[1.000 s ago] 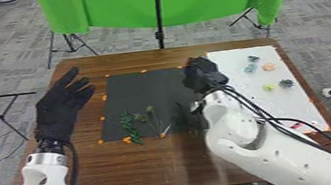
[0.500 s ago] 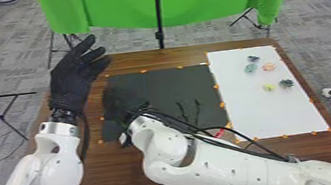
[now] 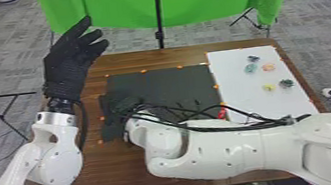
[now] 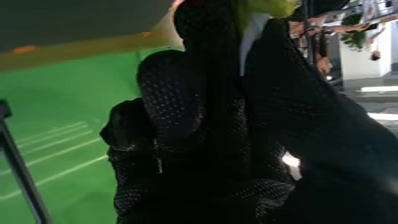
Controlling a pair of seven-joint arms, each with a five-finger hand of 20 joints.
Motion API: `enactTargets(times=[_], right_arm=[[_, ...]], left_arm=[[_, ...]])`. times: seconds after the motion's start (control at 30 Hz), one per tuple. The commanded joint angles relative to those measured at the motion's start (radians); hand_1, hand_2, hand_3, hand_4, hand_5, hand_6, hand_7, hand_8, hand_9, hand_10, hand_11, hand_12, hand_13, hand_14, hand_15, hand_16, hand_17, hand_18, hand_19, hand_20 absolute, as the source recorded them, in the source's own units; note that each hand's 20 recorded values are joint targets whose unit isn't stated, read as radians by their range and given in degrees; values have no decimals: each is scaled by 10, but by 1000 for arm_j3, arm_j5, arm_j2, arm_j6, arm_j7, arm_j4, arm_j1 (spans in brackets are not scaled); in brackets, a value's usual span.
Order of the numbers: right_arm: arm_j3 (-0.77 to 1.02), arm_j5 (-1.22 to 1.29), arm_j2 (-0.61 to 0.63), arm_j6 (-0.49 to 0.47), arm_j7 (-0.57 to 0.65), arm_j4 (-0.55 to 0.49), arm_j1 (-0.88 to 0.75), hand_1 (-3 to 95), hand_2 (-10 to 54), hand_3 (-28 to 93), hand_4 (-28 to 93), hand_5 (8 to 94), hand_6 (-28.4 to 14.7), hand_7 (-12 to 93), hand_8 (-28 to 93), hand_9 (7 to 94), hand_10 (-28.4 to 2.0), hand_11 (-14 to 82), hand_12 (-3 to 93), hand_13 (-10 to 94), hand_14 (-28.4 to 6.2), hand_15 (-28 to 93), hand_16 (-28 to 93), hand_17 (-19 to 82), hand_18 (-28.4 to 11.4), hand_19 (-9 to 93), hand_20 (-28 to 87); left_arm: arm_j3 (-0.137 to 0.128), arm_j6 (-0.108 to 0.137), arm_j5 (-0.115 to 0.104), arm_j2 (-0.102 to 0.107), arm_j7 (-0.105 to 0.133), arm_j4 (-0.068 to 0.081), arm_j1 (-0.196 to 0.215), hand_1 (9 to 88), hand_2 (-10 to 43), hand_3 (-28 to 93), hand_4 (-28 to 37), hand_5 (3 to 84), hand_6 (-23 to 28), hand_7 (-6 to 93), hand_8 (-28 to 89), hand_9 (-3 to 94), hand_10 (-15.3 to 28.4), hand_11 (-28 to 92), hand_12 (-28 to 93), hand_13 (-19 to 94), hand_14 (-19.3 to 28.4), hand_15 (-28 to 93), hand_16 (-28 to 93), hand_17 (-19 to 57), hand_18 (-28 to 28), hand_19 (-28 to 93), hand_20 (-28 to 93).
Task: Arrange flowers
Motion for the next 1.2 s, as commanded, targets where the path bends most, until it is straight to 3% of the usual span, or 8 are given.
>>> enactTargets(times=[0.03, 0.3, 0.5, 0.6, 0.63, 0.67, 0.97, 1.2], right_arm=[[-107, 39, -2, 60, 21, -20, 95, 515, -95, 679, -283, 762, 9, 156, -16, 867, -80, 178, 323, 713, -54, 733, 195, 341, -211, 932, 517], [47, -81, -1, -86, -28, -5, -18, 477, -95, 694, -283, 731, 15, 148, -46, 820, -88, 289, 278, 684, -65, 772, 188, 325, -217, 932, 527], [196, -176, -6, -187, -84, -31, -152, 441, -95, 722, -283, 693, 17, 154, -123, 792, -102, 343, 240, 671, -73, 784, 181, 315, -224, 932, 535], [377, -257, -19, -283, -143, -74, -320, 421, -95, 739, -283, 684, 17, 154, -125, 783, -109, 372, 215, 669, -77, 788, 178, 314, -227, 932, 539], [515, -329, -57, -377, -196, -95, -456, 415, -95, 746, -283, 682, 17, 153, -125, 781, -110, 379, 207, 669, -78, 789, 177, 313, -229, 932, 541], [477, -285, -25, -344, -164, -106, -397, 409, -95, 752, -283, 680, 17, 154, -125, 780, -112, 386, 200, 667, -80, 791, 177, 312, -231, 932, 544], [702, -171, 152, -366, -83, -262, -467, 378, -95, 759, -283, 663, 6, 149, -123, 743, -131, 351, 162, 625, -114, 786, 161, 278, -246, 932, 568], [917, -86, 358, -313, -23, -362, -599, 366, -95, 778, -283, 629, 2, 150, -125, 688, -150, 274, 146, 587, -133, 688, 105, 227, -253, 865, 504]], left_arm=[[10, 1, -12, 10, 9, 2, 6, 246, 57, 790, -230, 399, 89, 134, -94, 366, 202, 245, 123, 266, 279, 532, -72, -76, 284, 527, 206], [13, 15, -23, 27, 38, -4, 16, 248, 58, 788, -231, 399, 89, 134, -94, 365, 202, 246, 123, 267, 279, 533, -72, -76, 284, 530, 196], [-23, 28, -17, 16, 19, -26, 66, 248, 56, 790, -231, 399, 90, 134, -94, 366, 202, 248, 122, 267, 279, 534, -72, -76, 284, 533, 192], [-79, 26, -1, -26, -32, -45, 133, 248, 56, 791, -230, 398, 90, 133, -94, 366, 203, 248, 122, 267, 279, 533, -73, -77, 284, 533, 190], [-117, 20, 15, -61, -92, -58, 174, 248, 56, 791, -230, 399, 90, 133, -94, 365, 202, 248, 122, 267, 280, 533, -73, -77, 284, 534, 190], [-131, 32, 3, -41, -51, -67, 195, 248, 56, 790, -231, 399, 90, 133, -94, 366, 202, 247, 122, 267, 280, 533, -73, -76, 284, 534, 190], [-262, 68, -16, -66, -11, -126, 407, 248, 55, 791, -231, 398, 89, 135, -94, 365, 201, 247, 122, 267, 279, 532, -73, -77, 284, 536, 186], [-260, 65, -26, -79, -14, -109, 429, 247, 55, 790, -232, 399, 89, 133, -95, 363, 200, 244, 121, 265, 278, 530, -73, -79, 284, 527, 177]])
